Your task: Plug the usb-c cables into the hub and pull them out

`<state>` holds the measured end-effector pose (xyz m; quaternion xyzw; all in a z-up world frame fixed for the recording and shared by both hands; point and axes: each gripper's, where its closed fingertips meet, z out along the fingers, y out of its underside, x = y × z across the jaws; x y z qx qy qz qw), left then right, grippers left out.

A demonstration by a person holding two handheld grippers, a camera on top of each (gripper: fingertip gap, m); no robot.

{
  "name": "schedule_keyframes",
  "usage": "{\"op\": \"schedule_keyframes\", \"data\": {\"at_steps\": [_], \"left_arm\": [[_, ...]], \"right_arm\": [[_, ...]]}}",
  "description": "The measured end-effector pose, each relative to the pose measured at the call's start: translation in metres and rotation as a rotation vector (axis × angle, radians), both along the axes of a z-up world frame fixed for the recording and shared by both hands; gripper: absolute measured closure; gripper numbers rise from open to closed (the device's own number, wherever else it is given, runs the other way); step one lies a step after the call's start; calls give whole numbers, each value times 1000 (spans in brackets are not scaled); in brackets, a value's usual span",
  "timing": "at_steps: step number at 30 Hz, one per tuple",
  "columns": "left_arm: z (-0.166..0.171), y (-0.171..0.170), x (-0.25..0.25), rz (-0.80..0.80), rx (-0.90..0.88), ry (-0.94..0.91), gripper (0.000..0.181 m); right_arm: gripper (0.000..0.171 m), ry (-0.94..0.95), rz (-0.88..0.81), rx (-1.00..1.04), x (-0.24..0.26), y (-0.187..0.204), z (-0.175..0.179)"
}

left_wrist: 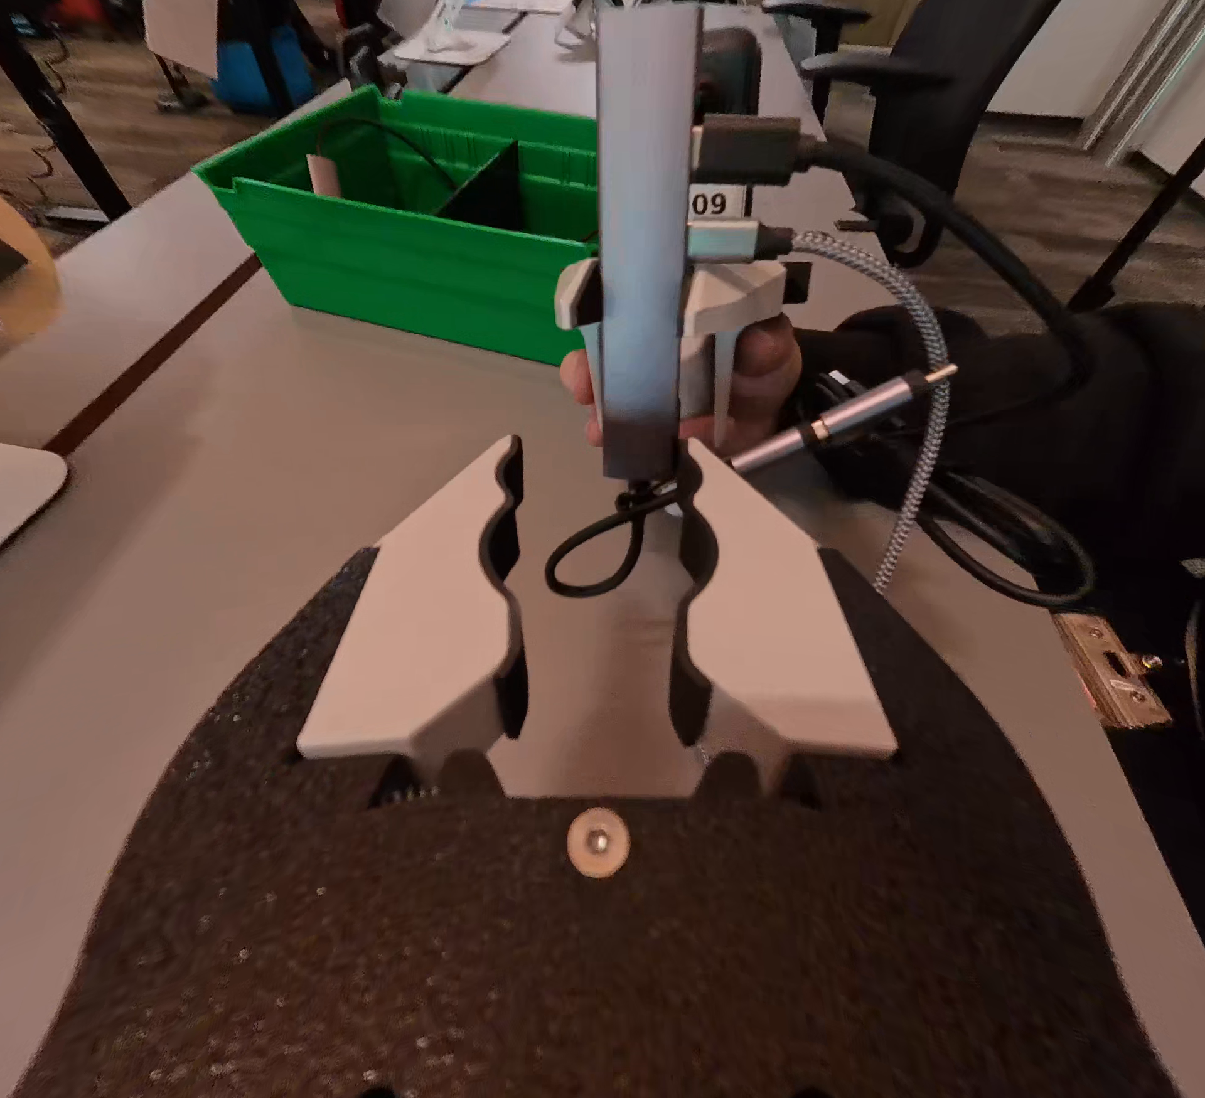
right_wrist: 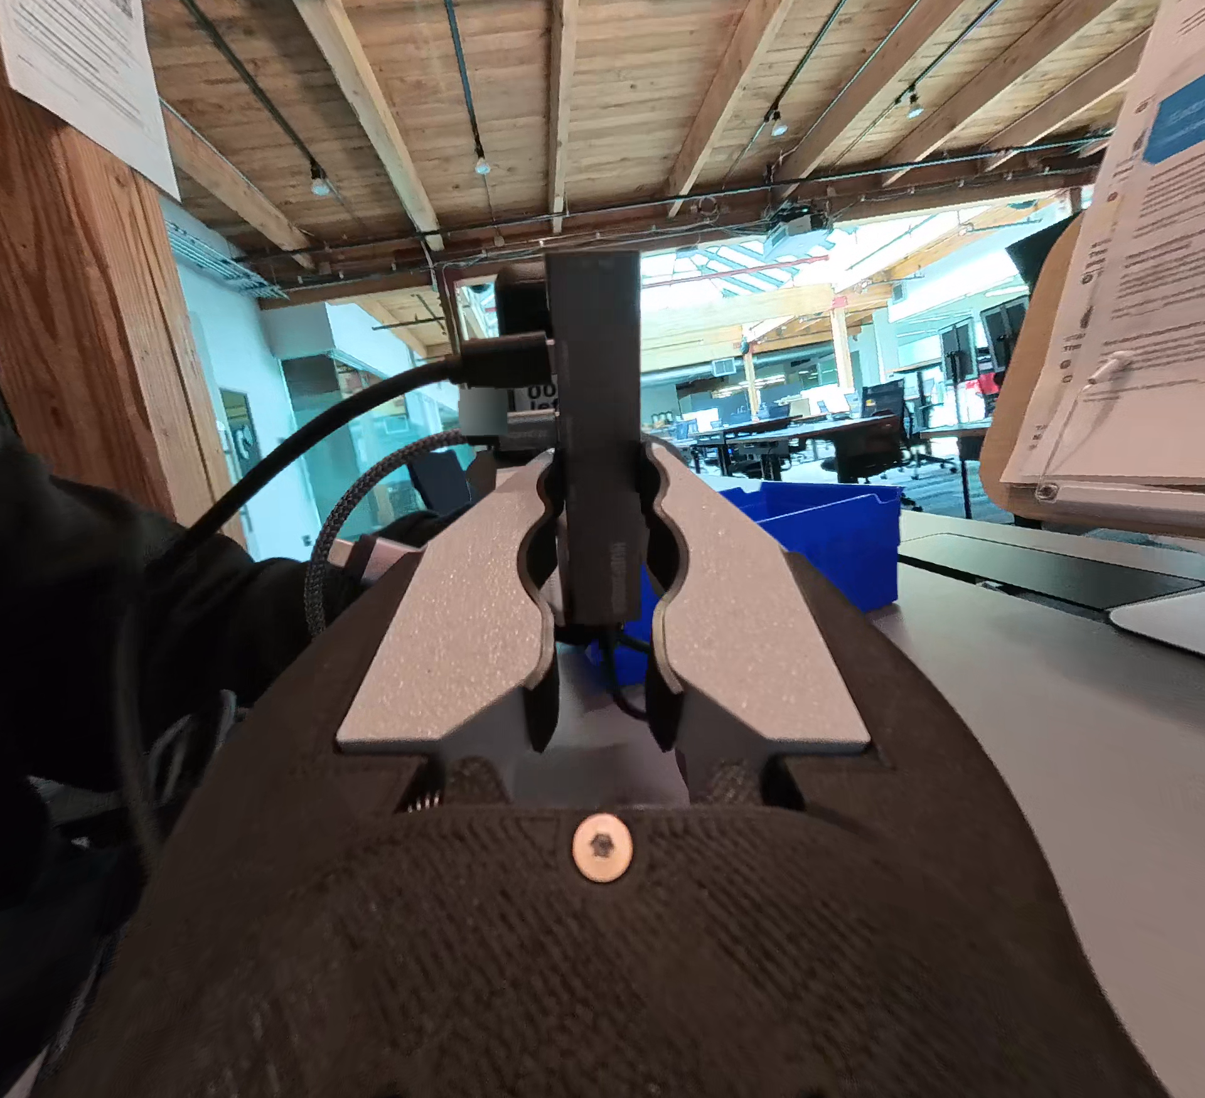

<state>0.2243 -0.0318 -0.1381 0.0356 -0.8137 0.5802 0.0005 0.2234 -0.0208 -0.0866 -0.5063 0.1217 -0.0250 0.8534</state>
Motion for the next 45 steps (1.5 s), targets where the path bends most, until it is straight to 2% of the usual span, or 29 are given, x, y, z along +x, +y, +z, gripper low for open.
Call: {"op": "schedule_keyframes", "data": {"at_steps": [3, 7, 13, 15, 18, 20, 22, 25, 27, 29, 31, 34, 38, 41, 44, 45], "left_arm": [[-4, -8, -5, -47, -21, 42, 157], [-9, -15, 0, -30, -87, 125, 145], [-7, -14, -7, -95, -211, 247, 150], [-9, -14, -12, -127, -213, 242, 158], [-17, -15, -10, -115, -189, 174, 161], [-19, -11, 2, -28, -171, 74, 161], [-17, -1, 23, 132, -137, -50, 161], [-7, 26, 53, 384, -28, -245, 160], [1, 45, 66, 523, 15, -350, 160], [4, 54, 68, 573, 30, -379, 160], [1, 61, 70, 598, 81, -429, 160], [-10, 56, 64, 528, 144, -490, 160], [-12, 36, 47, 424, 150, -579, 160], [-16, 32, 43, 394, 185, -645, 160], [-20, 29, 42, 374, 202, -704, 161], [-20, 29, 42, 375, 201, -721, 161]], "right_arm": [[149, 13, -31, 1, 6, -5, -3], [149, 9, -35, -13, 7, -4, -5], [149, -13, -30, -25, 4, -1, -4], [149, -9, -18, -40, 3, 1, -7], [150, -6, -39, -96, 7, 3, -15], [150, 15, -84, -124, 15, -2, -20], [147, 64, -189, -202, 31, -10, -32], [116, 122, -327, -353, 51, -29, -54], [106, 176, -390, -403, 61, -41, -62], [99, 203, -437, -361, 67, -53, -56], [95, 212, -448, -216, 68, -63, -39], [106, 262, -396, -21, 67, -73, -22], [112, 365, -262, -129, 63, -51, -44], [137, 351, -128, -146, 47, -35, -45], [158, 373, -96, -147, 45, -33, -46], [160, 390, -72, -133, 45, -33, -46]]}}
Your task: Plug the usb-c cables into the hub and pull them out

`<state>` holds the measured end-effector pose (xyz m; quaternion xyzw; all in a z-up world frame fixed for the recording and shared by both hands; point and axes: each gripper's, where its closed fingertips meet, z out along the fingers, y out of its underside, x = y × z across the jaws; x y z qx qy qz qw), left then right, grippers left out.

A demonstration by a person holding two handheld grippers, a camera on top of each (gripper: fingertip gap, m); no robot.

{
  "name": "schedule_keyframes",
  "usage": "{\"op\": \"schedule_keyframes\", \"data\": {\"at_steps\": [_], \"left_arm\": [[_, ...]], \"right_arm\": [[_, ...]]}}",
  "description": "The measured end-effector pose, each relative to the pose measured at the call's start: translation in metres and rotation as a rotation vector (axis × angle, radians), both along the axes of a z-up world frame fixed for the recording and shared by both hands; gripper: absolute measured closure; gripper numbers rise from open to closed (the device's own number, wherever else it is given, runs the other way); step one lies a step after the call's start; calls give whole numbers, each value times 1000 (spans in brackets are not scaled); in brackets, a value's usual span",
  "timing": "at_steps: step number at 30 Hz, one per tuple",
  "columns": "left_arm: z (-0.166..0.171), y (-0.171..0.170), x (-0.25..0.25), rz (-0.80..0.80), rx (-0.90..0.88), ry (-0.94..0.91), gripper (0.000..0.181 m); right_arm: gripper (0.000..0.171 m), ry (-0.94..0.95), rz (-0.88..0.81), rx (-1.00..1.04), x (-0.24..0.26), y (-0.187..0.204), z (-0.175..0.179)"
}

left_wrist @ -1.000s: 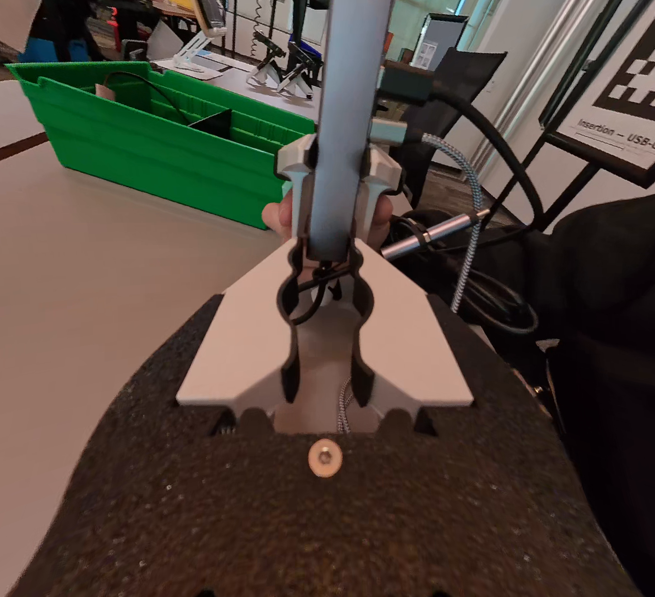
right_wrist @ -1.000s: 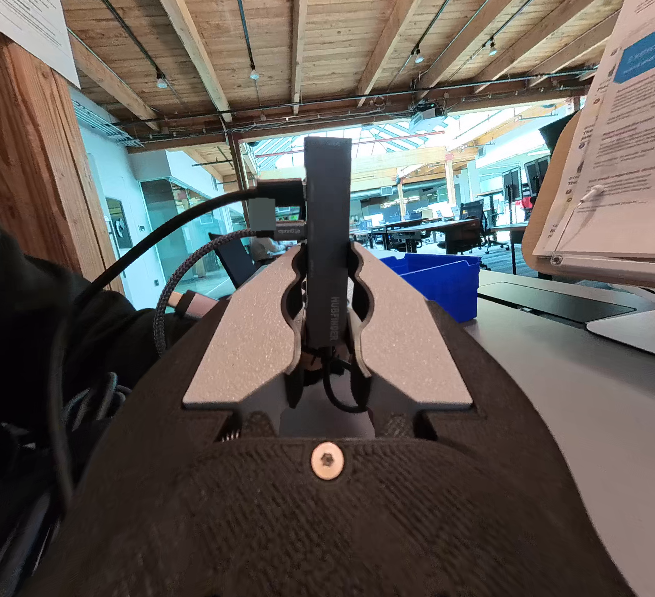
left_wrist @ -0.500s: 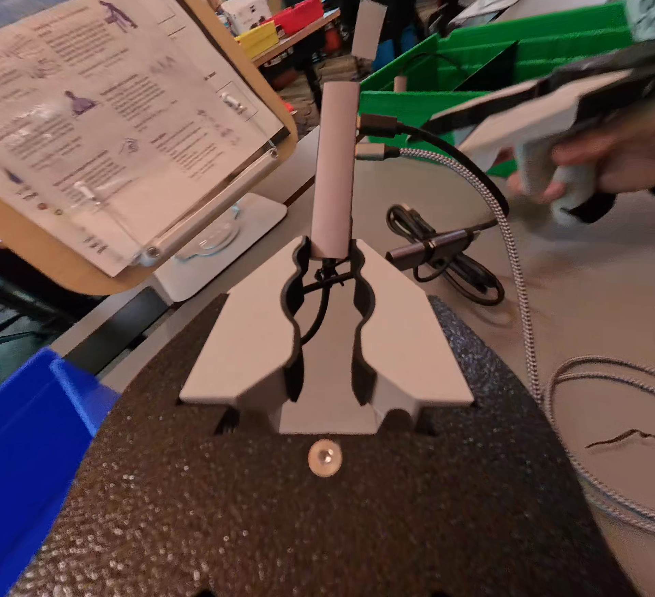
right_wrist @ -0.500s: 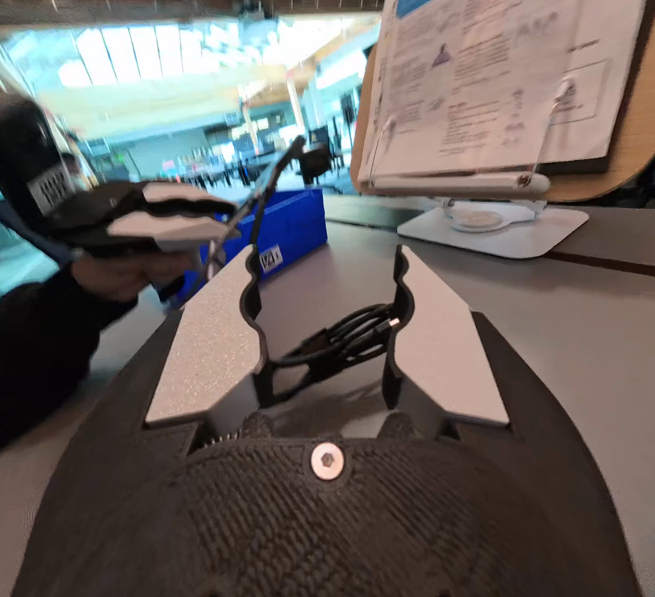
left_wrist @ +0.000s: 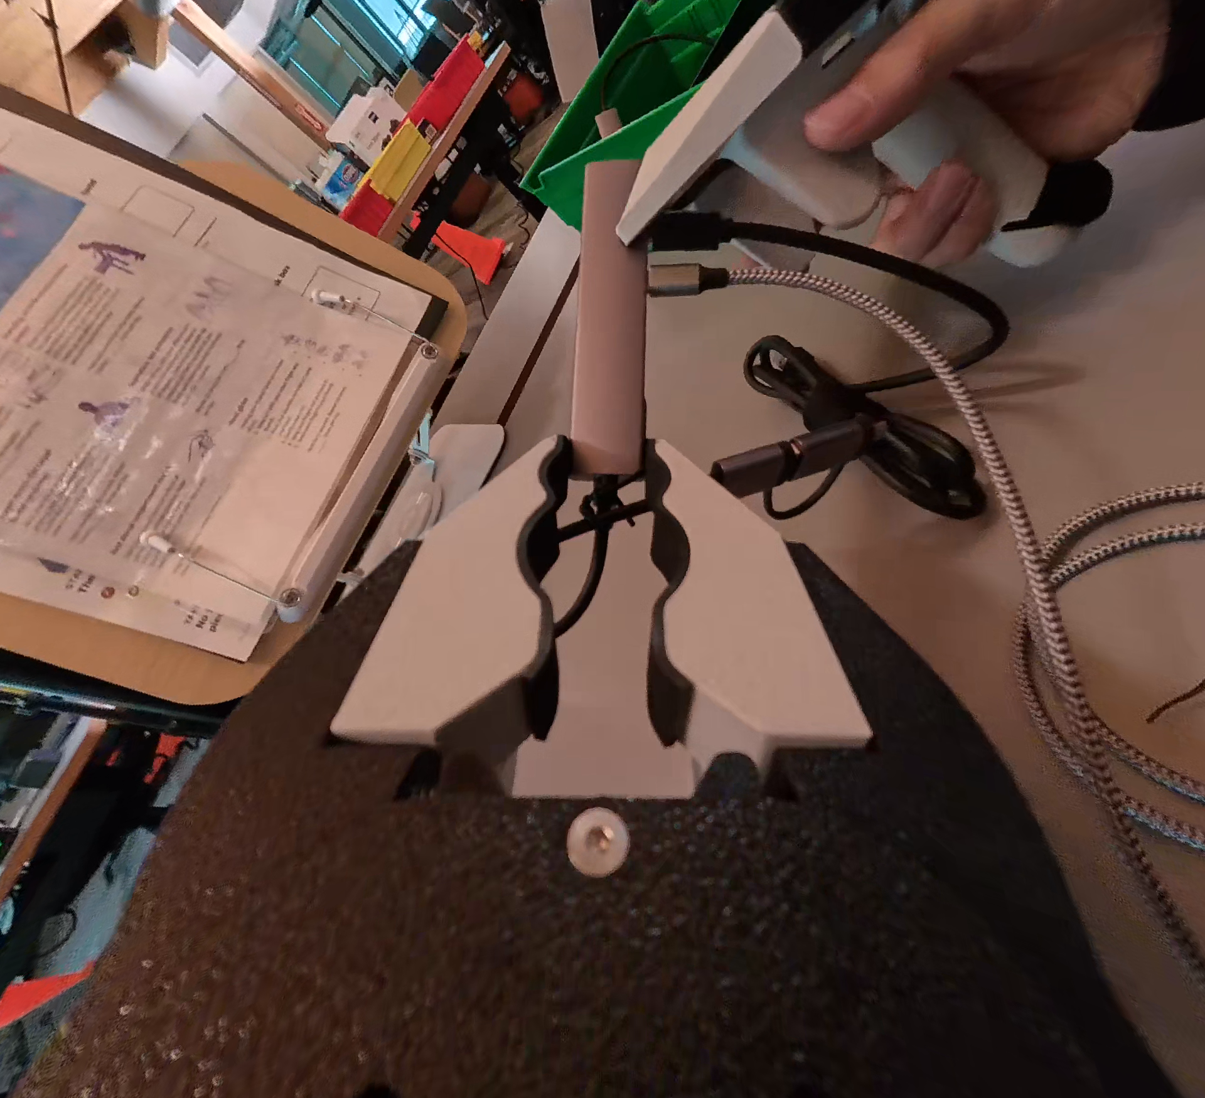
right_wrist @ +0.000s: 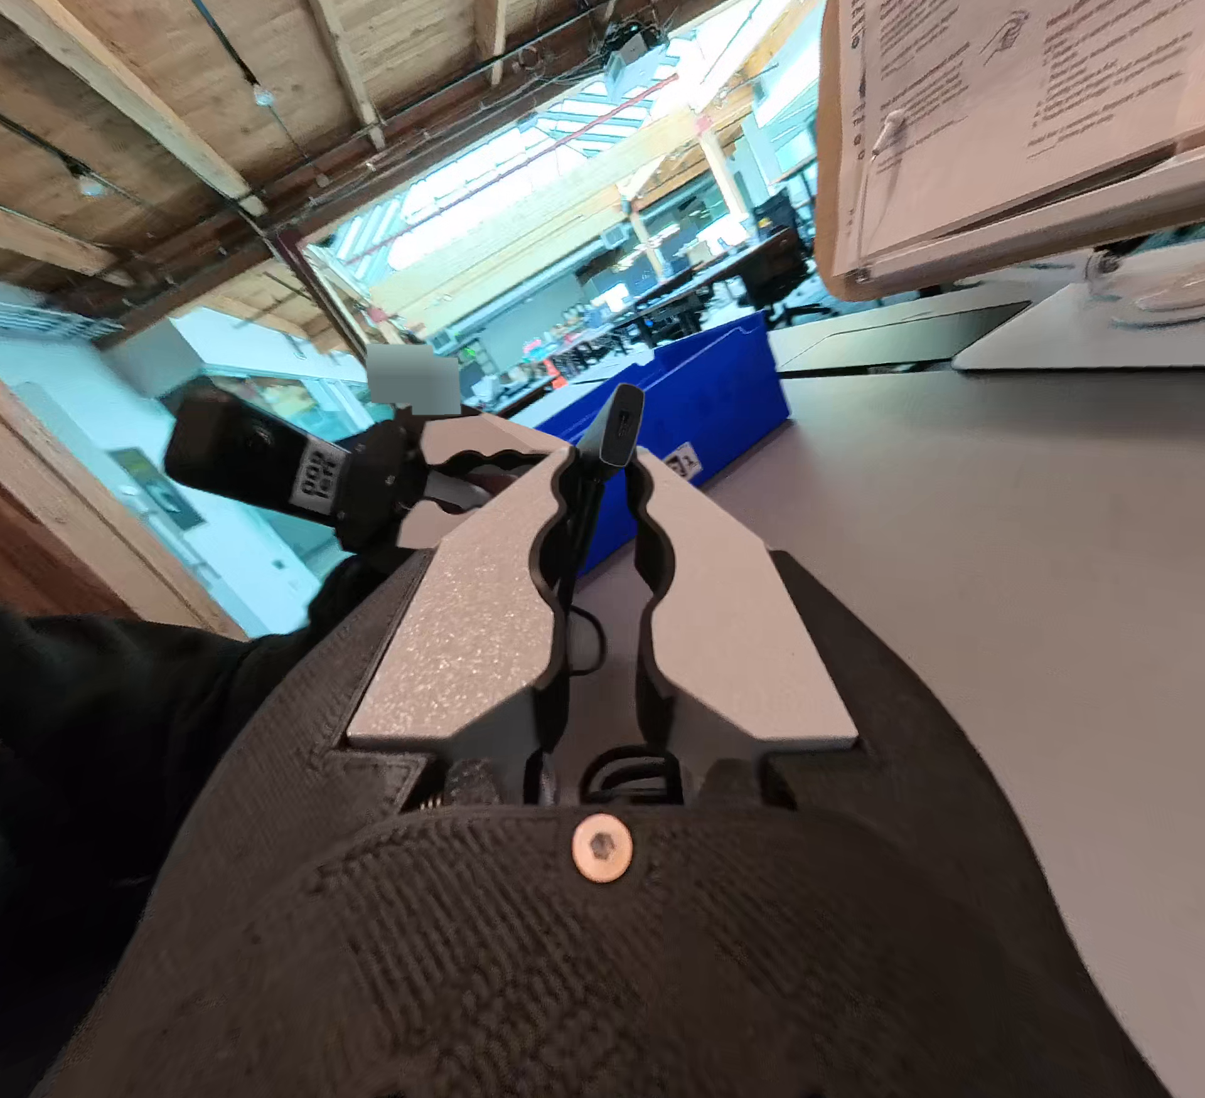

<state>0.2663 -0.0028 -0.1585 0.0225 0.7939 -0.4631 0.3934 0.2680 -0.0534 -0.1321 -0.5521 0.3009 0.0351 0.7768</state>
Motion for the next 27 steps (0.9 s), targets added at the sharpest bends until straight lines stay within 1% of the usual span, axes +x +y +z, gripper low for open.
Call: {"op": "schedule_keyframes", "data": {"at_steps": [2, 5, 6, 7, 10, 12, 14, 16, 19, 21, 23, 27], "left_arm": [[2, -2, -1, -16, -22, -21, 161], [14, -4, -5, -53, -111, -53, 161], [20, -4, -8, -70, -153, -79, 161], [31, -2, -10, -82, -208, -119, 158], [64, 17, -9, -59, -395, -178, 137], [74, 31, -3, -19, -452, -198, 130], [69, 34, 1, -10, -440, -193, 131], [59, 27, 3, 4, -377, -174, 132], [38, 8, 3, -2, -290, -131, 129], [29, -3, 0, -17, -258, -148, 125], [29, -10, -5, -37, -266, -213, 126], [42, -15, -16, -68, -376, -276, 132]], "right_arm": [[163, 44, 56, 83, -3, -1, 6], [166, 129, 107, 230, -2, -2, 15], [164, 157, 100, 269, 1, -4, 17], [164, 189, 105, 308, 3, -7, 18], [164, 256, 112, 404, 7, -19, 23], [163, 308, 98, 482, 13, -31, 24], [164, 343, 105, 567, 16, -40, 26], [164, 348, 129, 615, 15, -43, 30], [164, 347, 199, 612, 7, -35, 35], [164, 357, 230, 571, 2, -24, 33], [164, 371, 251, 522, -1, -13, 28], [164, 379, 291, 497, -6, -3, 27]]}}
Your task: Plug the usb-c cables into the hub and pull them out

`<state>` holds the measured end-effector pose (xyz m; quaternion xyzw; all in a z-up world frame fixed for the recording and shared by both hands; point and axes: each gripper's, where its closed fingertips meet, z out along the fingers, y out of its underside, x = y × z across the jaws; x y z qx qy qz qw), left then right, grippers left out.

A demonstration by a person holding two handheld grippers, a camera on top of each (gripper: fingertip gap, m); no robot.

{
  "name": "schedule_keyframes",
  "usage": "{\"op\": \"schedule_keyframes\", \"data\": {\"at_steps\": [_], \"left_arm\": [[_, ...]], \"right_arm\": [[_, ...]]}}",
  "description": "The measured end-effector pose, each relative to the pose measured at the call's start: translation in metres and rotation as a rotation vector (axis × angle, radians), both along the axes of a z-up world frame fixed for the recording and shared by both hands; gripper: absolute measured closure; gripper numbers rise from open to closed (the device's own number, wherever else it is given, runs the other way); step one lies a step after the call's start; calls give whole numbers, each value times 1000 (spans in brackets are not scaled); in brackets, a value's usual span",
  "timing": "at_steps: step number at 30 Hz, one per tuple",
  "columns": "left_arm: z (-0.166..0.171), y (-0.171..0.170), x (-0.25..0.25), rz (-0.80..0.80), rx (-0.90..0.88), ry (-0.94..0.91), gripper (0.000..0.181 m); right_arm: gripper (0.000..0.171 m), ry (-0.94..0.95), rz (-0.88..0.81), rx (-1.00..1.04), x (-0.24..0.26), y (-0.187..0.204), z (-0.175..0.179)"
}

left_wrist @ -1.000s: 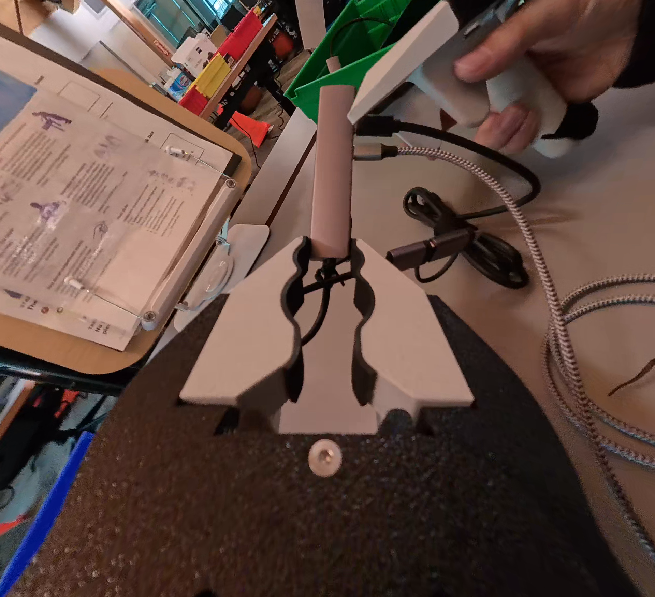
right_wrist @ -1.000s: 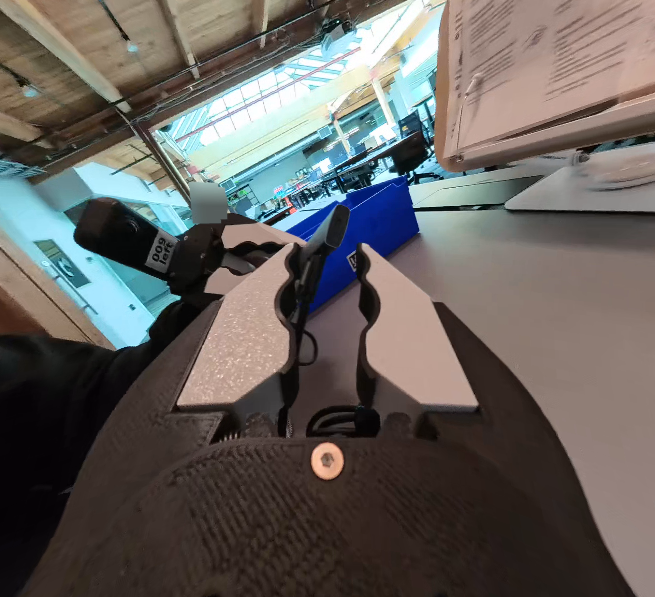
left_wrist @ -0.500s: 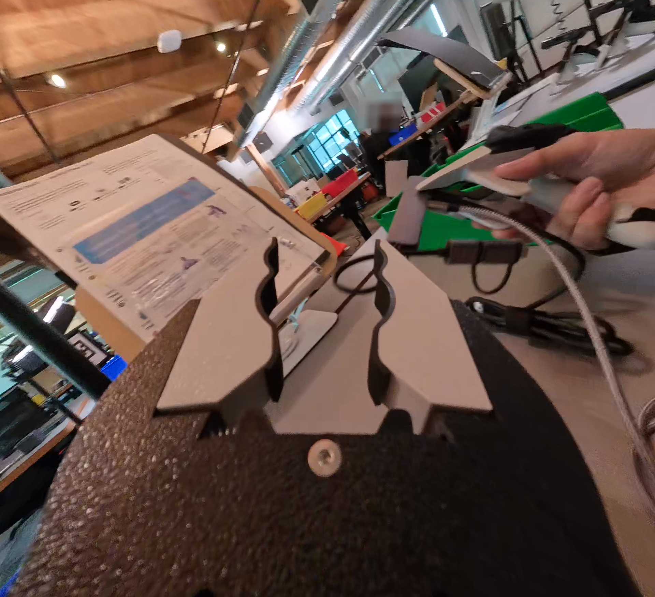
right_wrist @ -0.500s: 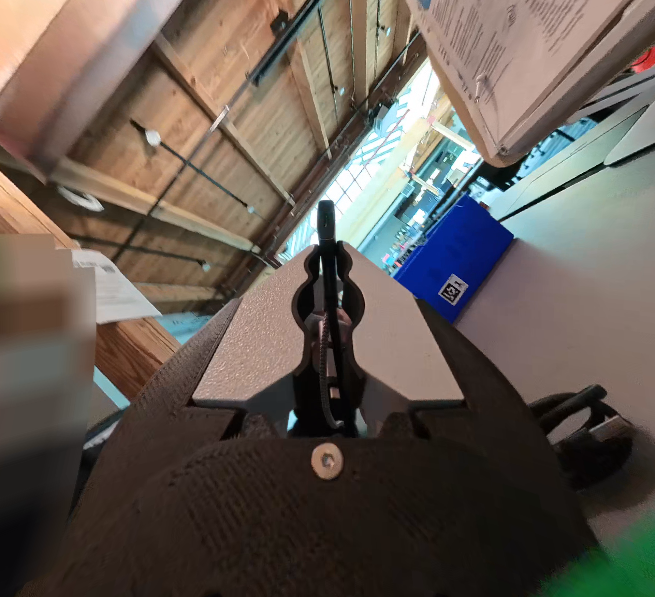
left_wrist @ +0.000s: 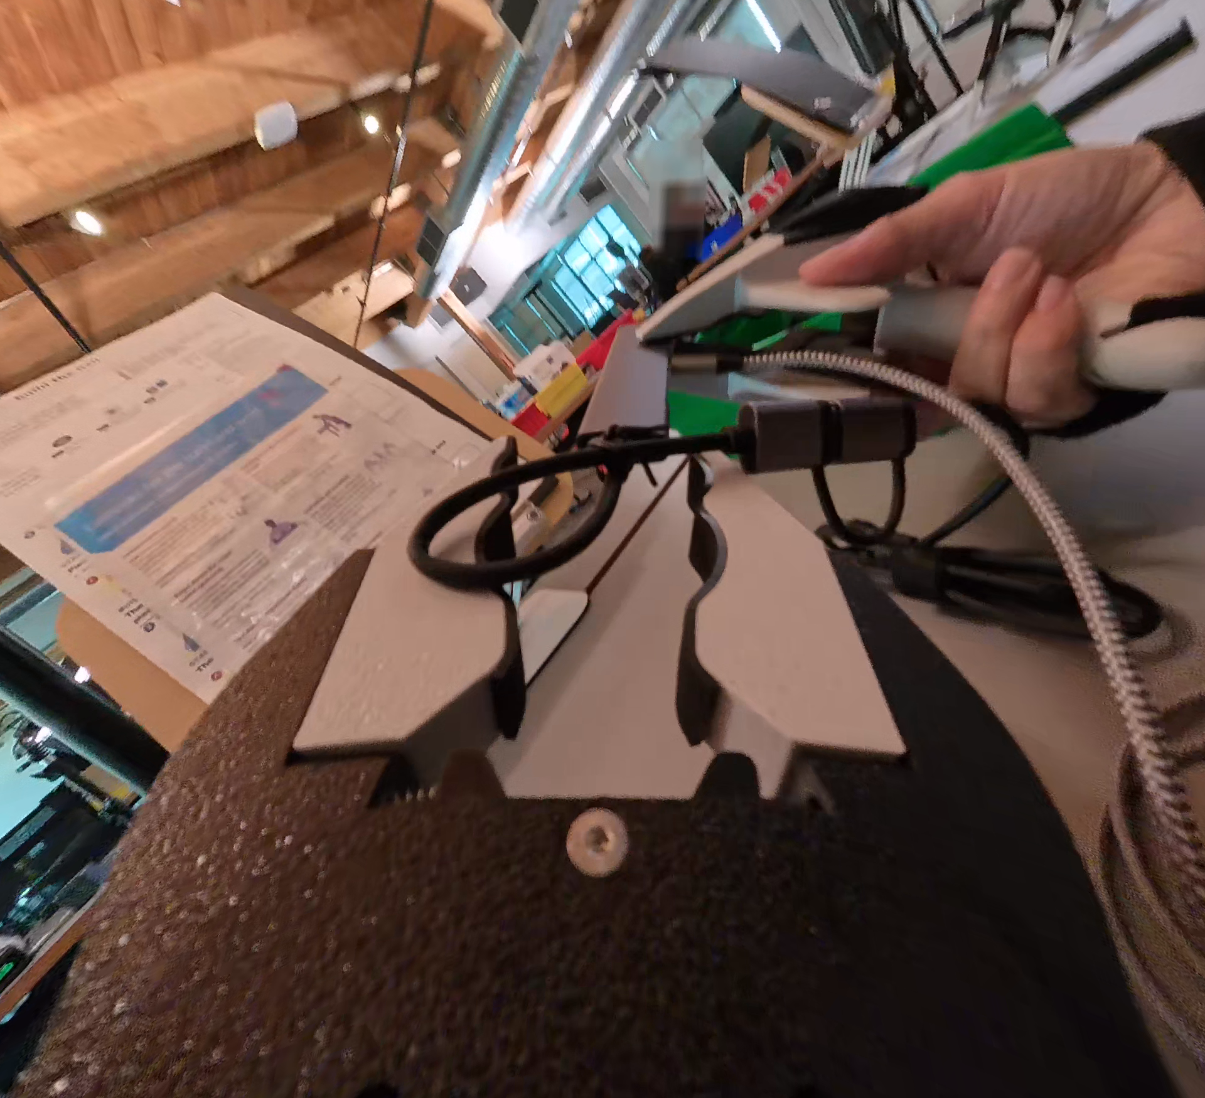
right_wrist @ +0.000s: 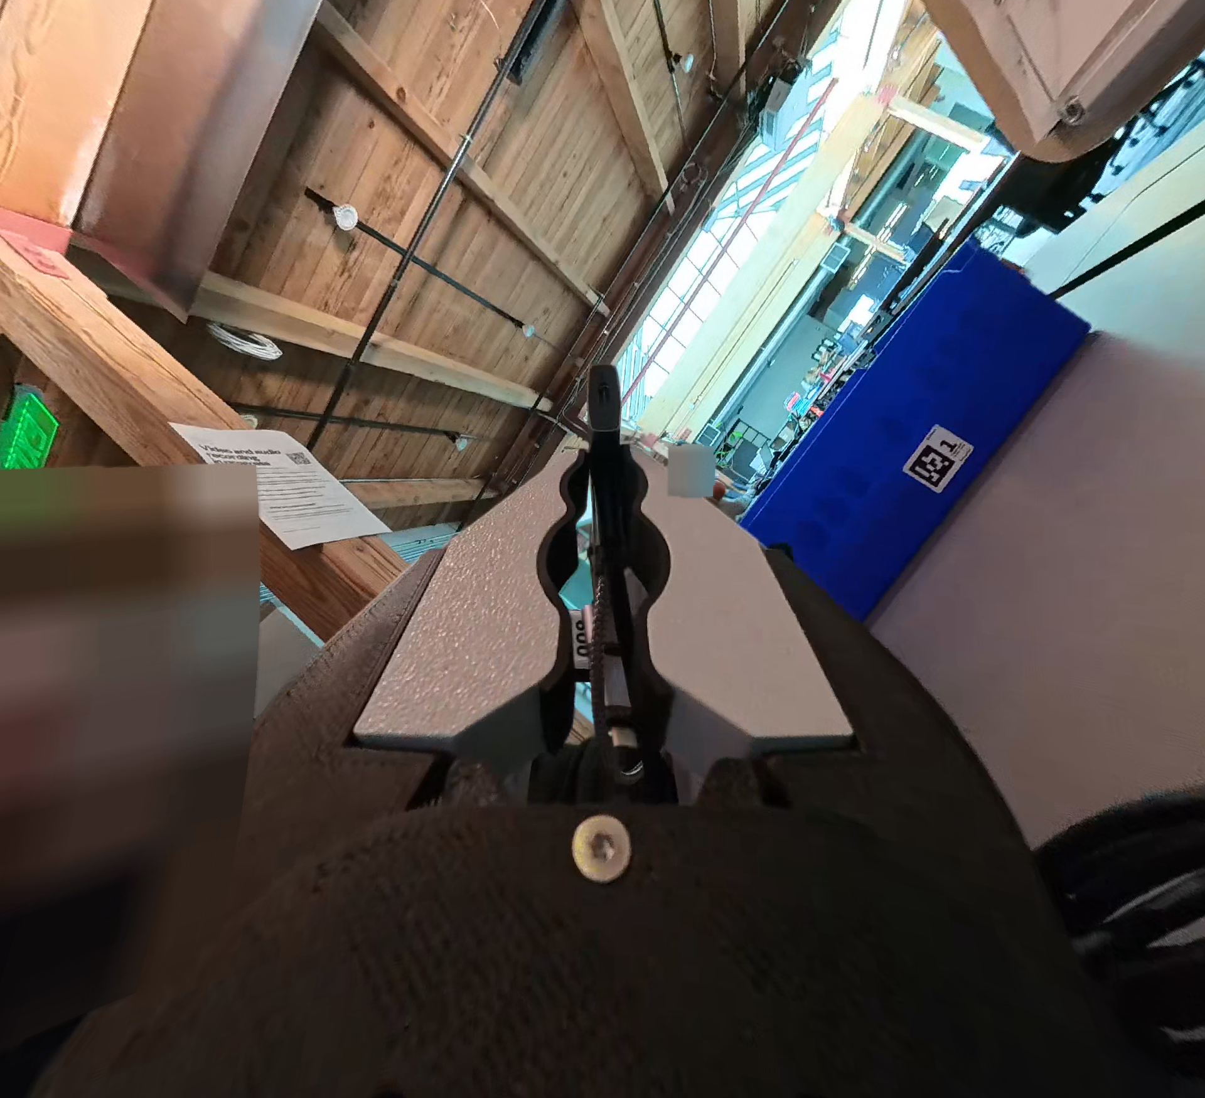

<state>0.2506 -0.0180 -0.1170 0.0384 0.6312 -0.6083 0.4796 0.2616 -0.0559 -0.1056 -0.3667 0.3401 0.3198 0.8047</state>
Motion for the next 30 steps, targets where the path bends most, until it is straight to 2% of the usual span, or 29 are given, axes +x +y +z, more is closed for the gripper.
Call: {"op": "schedule_keyframes", "data": {"at_steps": [8, 12, 14, 16, 22, 23, 28, 30], "left_arm": [[5, -10, -18, -111, -57, -1, 156], [5, -12, -16, -91, -57, 28, 157], [3, -13, -10, -60, -42, 100, 157], [4, -9, -2, -7, -50, 139, 157], [19, 28, 23, 75, -210, 278, 157], [20, 33, 26, 80, -232, 300, 157], [19, 40, 32, 69, -273, 378, 159], [18, 37, 30, 52, -263, 388, 159]], "right_arm": [[162, -48, 17, -84, -7, 16, -3], [161, -67, -12, -135, -6, 13, -6], [157, -105, -75, -231, -1, 11, -13], [161, -171, -156, -348, 3, 6, -20], [154, -265, -462, -758, 30, -30, -46], [158, -291, -503, -811, 32, -35, -47], [138, -338, -706, -1180, 50, -57, -72], [133, -430, -723, -1237, 48, -49, -68]]}}
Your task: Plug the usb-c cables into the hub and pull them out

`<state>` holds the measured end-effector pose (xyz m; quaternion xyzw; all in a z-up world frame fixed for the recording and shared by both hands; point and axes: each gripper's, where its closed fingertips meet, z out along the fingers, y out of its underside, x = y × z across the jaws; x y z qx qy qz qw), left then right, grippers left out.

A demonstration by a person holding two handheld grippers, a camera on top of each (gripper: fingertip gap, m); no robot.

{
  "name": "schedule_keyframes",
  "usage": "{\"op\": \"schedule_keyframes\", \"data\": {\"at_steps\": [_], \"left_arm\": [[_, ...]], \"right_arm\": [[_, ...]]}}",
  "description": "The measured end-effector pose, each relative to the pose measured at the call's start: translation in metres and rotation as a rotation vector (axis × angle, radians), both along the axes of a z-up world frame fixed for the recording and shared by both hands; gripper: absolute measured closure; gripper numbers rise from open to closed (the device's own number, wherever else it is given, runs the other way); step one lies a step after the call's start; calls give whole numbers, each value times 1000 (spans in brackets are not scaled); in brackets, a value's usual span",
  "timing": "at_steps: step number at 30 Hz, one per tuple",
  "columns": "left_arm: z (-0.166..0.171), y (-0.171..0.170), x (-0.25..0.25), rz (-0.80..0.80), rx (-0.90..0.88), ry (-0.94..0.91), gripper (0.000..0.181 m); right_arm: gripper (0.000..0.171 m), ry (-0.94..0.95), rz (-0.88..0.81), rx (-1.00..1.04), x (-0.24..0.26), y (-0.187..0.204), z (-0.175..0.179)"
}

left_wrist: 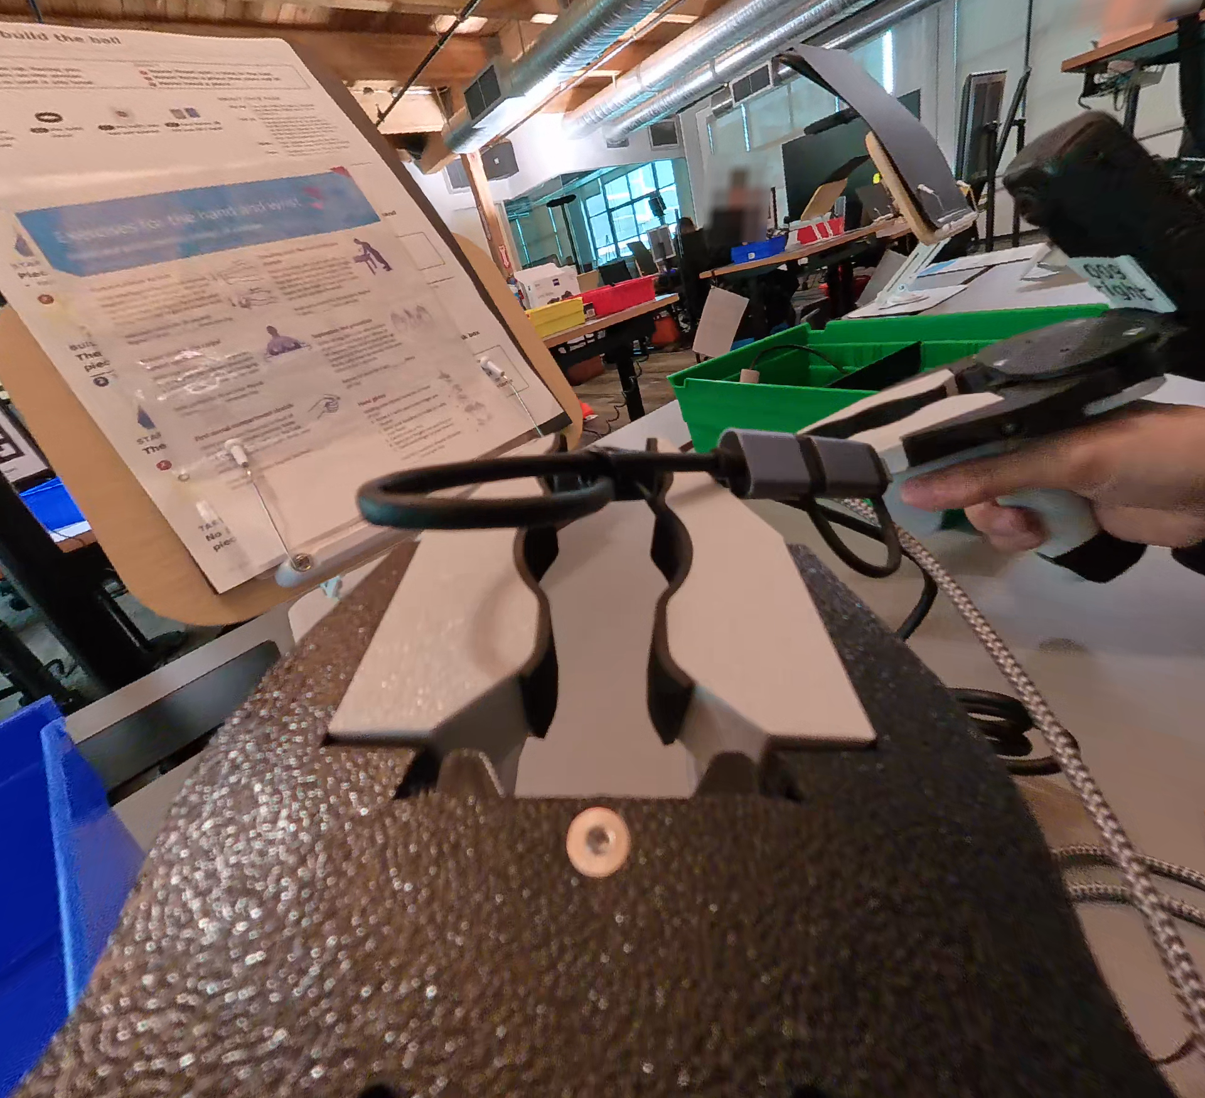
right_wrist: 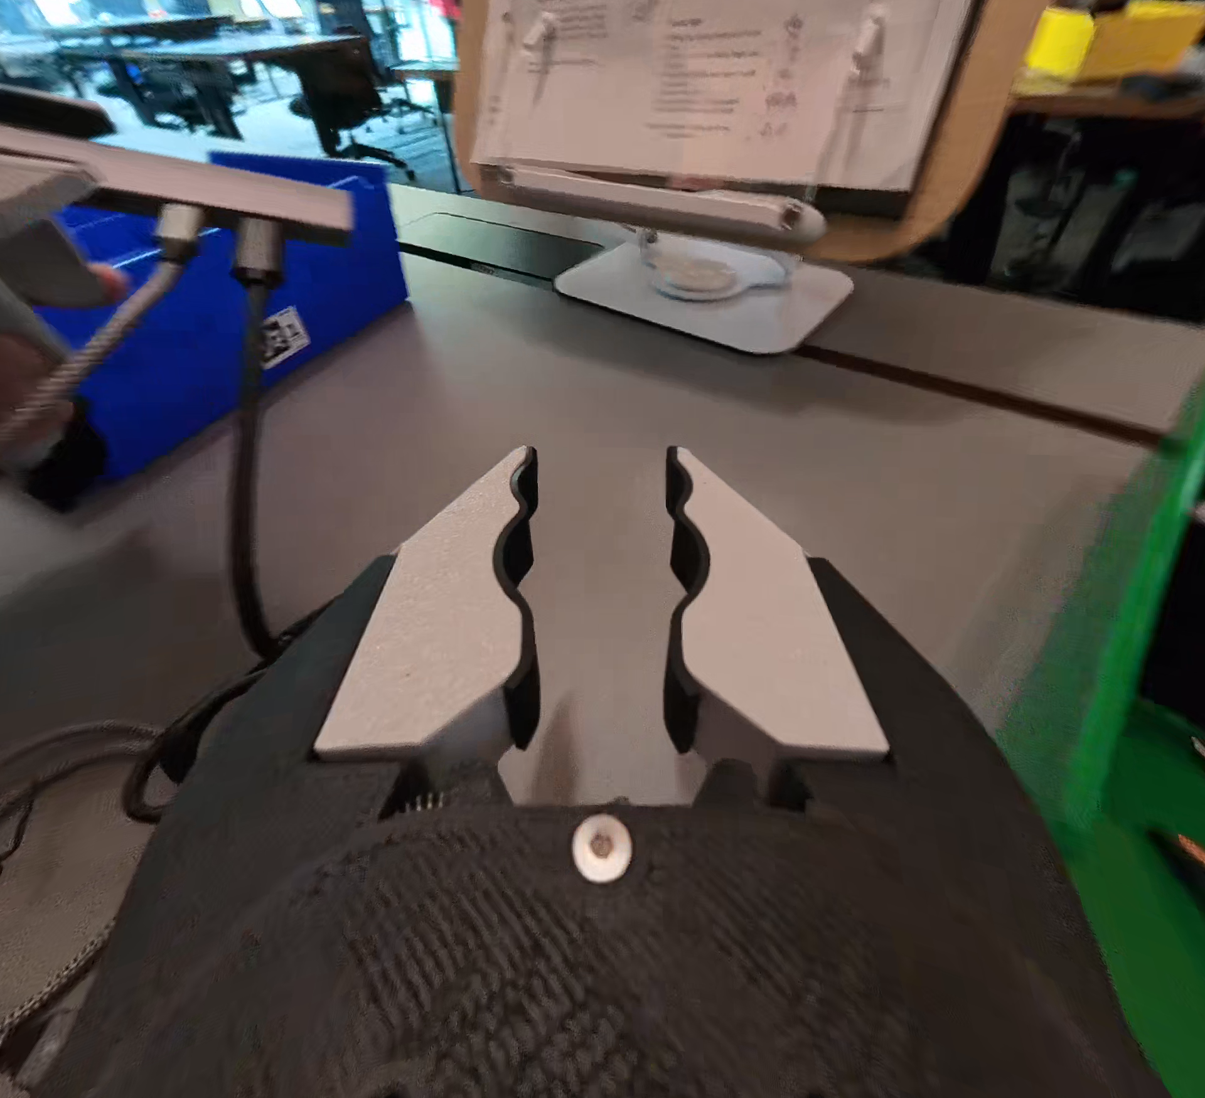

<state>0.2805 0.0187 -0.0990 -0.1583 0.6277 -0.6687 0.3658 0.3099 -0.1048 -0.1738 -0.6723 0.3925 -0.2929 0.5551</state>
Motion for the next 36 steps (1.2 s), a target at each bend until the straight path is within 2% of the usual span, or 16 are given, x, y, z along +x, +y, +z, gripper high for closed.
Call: {"op": "schedule_keyframes", "data": {"at_steps": [3, 4, 5, 8, 13, 15, 17, 20, 26, 28, 33, 36], "left_arm": [[-5, -5, -1, -9, 31, 2, 159], [-5, -6, -2, -9, 38, -5, 159], [-6, -7, -2, -9, 52, -10, 159], [-5, -6, -3, -6, 77, -43, 159], [-7, -11, -8, -32, 115, -75, 159], [-7, -18, -15, -88, 111, -76, 159], [-6, -24, -23, -144, 101, -74, 159], [-6, -33, -34, -236, 88, -65, 159], [-4, -33, -42, -321, 36, -65, 159], [0, -32, -44, -330, 18, -82, 159], [3, -34, -51, -361, 8, -101, 159], [3, -36, -55, -392, -7, -107, 159]], "right_arm": [[119, -157, 237, -29, -29, 51, 25], [142, -208, 271, -26, -36, 61, 32], [136, -245, 314, -7, -44, 71, 39], [128, -239, 322, 30, -46, 70, 44], [125, -224, 351, 225, -50, 63, 61], [117, -134, 346, 277, -43, 62, 50], [115, 21, 436, 440, -45, 69, 43], [129, 126, 511, 750, -46, 65, 57], [152, 194, 507, 680, -45, 67, 40], [128, 238, 467, 686, -40, 66, 33], [132, 302, 581, 812, -51, 72, 42], [146, 322, 644, 867, -56, 75, 48]]}}
